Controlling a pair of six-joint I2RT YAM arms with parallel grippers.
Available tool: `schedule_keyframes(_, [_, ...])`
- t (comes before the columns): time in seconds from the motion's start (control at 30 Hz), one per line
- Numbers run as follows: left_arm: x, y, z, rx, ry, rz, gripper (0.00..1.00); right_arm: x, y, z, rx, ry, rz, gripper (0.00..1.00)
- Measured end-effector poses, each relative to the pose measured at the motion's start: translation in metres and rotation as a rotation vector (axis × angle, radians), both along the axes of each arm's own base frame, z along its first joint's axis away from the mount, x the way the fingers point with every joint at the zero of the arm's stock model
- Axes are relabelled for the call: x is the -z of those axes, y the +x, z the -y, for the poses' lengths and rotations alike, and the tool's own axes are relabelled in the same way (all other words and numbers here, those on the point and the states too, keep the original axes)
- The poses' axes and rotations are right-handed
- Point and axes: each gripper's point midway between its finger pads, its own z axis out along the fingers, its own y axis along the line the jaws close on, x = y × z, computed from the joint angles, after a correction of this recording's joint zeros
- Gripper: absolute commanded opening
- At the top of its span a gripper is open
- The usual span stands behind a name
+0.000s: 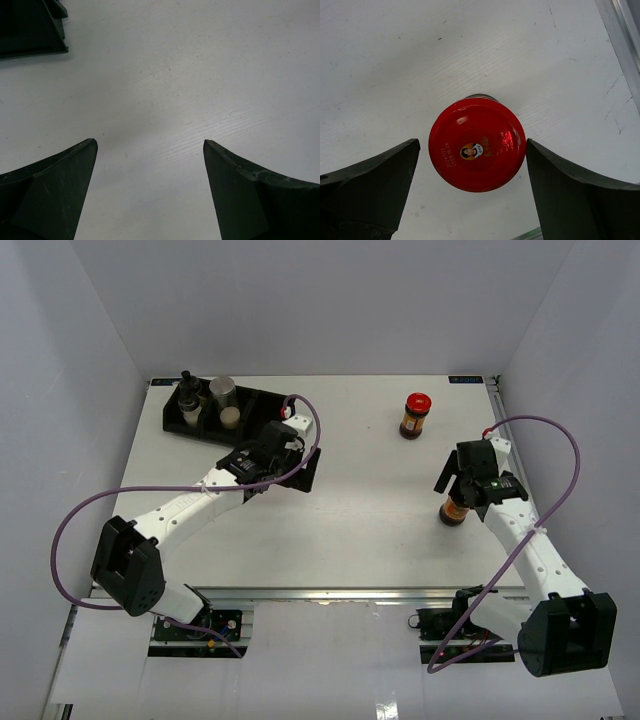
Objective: Organize the condiment bottles
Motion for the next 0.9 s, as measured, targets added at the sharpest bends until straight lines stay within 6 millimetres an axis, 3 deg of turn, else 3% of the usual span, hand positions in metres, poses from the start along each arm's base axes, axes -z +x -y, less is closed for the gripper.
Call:
schedule_keyframes(0.07, [0.000, 0.001, -0.001, -0.006, 0.004, 0.003, 0.98, 0.003, 0.002, 0.000, -0.003, -0.002, -0.004, 1.00])
schedule_keyframes(0.2, [0.000, 0.003, -0.004, -0.022, 0.016, 0.011, 0.98, 0.013, 0.002, -0.001, -0.020, -0.008, -0.024, 0.90])
schedule_keyframes(0.7, [0.000, 0.006, -0.012, -0.058, 0.046, 0.028, 0.98, 0.019, 0.016, -0.009, -0.111, -0.012, -0.018, 0.34])
schedule_keyframes(0.9, [-0.001, 0.008, -0.016, -0.073, 0.056, 0.037, 0.98, 0.018, 0.031, -0.037, -0.233, -0.014, -0.004, 0.18])
